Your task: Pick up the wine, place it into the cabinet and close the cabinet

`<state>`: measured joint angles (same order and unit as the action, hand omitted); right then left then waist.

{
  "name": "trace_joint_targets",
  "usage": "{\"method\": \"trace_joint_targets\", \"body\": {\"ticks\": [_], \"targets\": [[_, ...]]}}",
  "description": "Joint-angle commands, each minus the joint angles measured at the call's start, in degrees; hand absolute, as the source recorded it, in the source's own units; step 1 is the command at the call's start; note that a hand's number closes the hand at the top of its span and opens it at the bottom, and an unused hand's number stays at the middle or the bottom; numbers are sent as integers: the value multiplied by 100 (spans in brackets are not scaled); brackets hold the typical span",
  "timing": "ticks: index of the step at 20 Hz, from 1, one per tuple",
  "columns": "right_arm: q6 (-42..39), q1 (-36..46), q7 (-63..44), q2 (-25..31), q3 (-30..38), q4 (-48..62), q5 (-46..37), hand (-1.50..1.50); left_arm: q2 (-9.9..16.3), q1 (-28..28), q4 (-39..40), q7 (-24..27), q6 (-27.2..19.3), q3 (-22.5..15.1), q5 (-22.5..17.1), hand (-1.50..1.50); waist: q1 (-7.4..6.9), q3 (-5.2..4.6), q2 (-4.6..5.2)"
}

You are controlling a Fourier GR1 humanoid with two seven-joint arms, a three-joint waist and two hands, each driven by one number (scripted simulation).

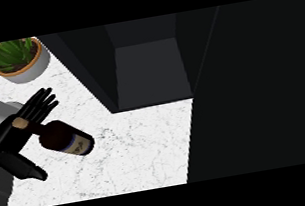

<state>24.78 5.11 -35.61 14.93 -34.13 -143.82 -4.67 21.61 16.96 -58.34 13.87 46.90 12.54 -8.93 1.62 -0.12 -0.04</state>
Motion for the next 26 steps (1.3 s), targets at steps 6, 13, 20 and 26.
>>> {"method": "trace_joint_targets", "body": {"ticks": [6, 13, 20, 26], "targets": [[100, -186, -272, 216, -128, -908, -472, -150, 62, 374, 1520, 1497, -113, -197, 957, -150, 3, -2, 15], [189, -54, -248, 339, -208, -826, -466, -150, -136, 537, 2264, 1525, 134, -430, 935, -150, 57, -7, 12], [307, 35, -414, 462, -107, -1001, -439, -150, 39, 619, 2626, 1951, 284, -589, 1060, -150, 32, -11, 7], [435, 37, -152, 417, -464, -731, -623, -150, -45, 716, 2701, 2197, 245, -772, 1116, -150, 20, -9, -2]]}}
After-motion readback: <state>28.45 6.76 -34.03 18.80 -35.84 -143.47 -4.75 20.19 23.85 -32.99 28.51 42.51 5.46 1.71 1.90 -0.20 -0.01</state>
